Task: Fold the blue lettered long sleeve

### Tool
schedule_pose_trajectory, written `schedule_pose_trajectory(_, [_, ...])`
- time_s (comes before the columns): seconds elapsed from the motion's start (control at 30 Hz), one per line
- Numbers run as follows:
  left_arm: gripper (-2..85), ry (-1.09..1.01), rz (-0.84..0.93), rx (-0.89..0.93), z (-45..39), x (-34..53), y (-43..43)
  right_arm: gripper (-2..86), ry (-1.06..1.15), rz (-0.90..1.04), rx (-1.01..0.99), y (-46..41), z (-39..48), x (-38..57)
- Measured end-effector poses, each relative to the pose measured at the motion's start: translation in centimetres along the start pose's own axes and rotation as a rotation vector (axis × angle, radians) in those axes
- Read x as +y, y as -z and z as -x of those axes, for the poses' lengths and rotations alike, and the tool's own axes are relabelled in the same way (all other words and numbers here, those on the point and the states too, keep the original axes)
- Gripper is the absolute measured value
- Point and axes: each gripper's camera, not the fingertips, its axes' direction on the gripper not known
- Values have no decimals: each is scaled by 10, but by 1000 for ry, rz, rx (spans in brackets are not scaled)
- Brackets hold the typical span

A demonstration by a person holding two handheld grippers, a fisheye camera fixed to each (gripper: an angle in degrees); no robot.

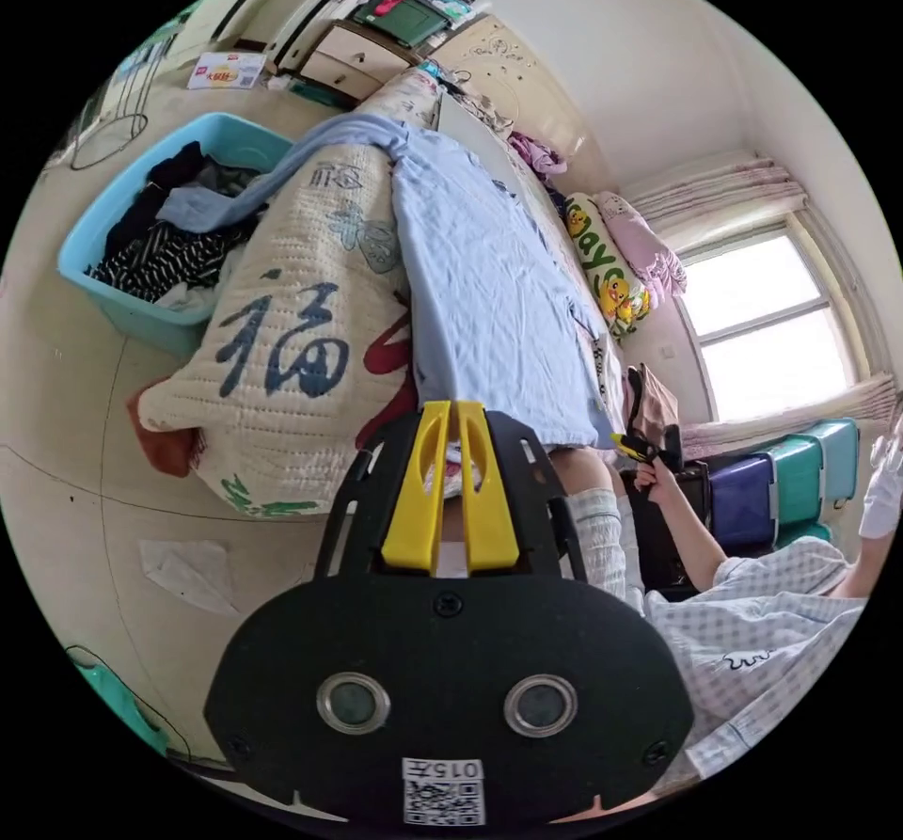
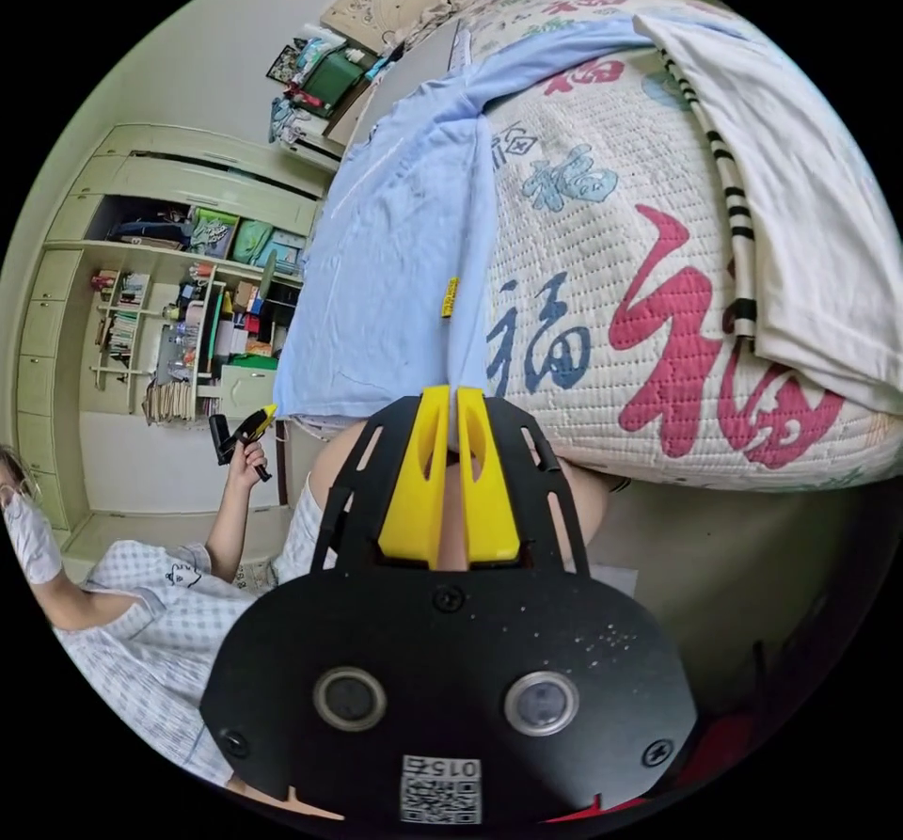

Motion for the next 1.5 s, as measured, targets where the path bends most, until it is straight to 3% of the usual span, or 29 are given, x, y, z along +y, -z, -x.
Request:
schedule_pose_trajectory(0.13, [-2, -41, -70, -130, -15, 9, 33, 4, 9, -69, 55, 16, 14, 19])
schedule_pose_trajectory(0.37, [-2, -93, 71, -387, -28, 7, -11, 2, -64, -24, 183, -39, 24, 29])
schedule_pose_trajectory(0.73, [0, -163, 97, -516, -62, 16, -44, 3, -10, 6, 322, -91, 89, 28])
schedule_pose_trajectory(1.07, [1, -289, 158, -796, -119, 28, -91, 6, 97, -30, 539, -147, 159, 36])
schedule_pose_trajectory(1.5, [29, -199, 122, -600, -117, 38, -54, 59, 50, -124, 408, -158, 165, 55])
